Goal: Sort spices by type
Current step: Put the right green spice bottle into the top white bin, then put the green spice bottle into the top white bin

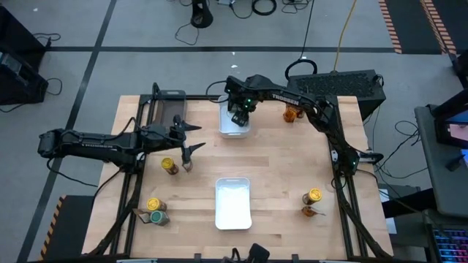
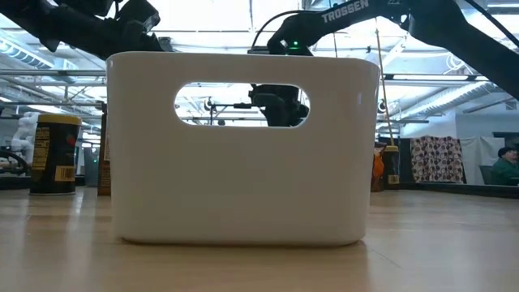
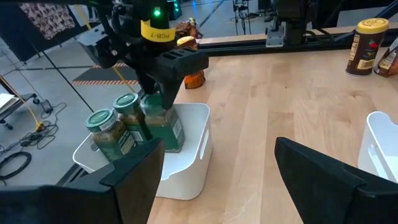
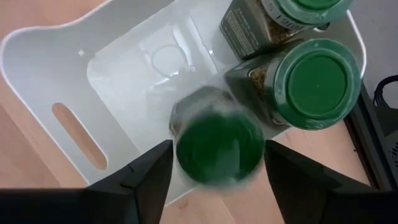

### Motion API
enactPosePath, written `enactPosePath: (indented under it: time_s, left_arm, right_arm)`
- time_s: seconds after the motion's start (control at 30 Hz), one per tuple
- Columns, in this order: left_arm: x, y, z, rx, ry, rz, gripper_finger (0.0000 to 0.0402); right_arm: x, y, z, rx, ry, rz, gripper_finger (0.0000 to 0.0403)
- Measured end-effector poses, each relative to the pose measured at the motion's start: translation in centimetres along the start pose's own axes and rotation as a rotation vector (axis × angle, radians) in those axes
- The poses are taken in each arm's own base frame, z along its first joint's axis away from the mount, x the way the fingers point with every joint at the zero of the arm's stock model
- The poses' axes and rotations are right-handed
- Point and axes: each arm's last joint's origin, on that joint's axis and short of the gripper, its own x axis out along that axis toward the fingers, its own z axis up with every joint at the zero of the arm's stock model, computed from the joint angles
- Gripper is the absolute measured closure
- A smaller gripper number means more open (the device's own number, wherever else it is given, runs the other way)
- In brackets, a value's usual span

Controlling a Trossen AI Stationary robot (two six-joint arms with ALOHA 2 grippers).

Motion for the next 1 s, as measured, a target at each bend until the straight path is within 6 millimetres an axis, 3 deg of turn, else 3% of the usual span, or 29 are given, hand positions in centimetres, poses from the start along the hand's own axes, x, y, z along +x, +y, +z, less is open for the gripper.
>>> enactPosePath:
  time_s: [0.37,0.67,0.83,1.0]
  left_arm:
    - [0.0,0.0,0.0,0.000,0.000,0.000,0.0091]
    - [0.0,0.0,0.0,0.000,0.001,-0.001,0.0091]
    - [0.0,-0.1,-0.3,-0.022,0.027,-0.018,0.0091]
    - [-0.1,-0.3,-0.1,-0.139,0.066,-0.121,0.0091]
  right_arm:
    - [-0.3,0.0,0.0,0.000,-0.008,0.000,0.0153]
    - [-4.7,0.2,0.9,-0.032,-0.109,0.006,0.0154]
    - [-7.0,2.5,0.3,-0.127,-0.121,0.029,0.0154]
    - [-9.7,6.6,-1.8,-0.259,-0.106,0.074,0.0154]
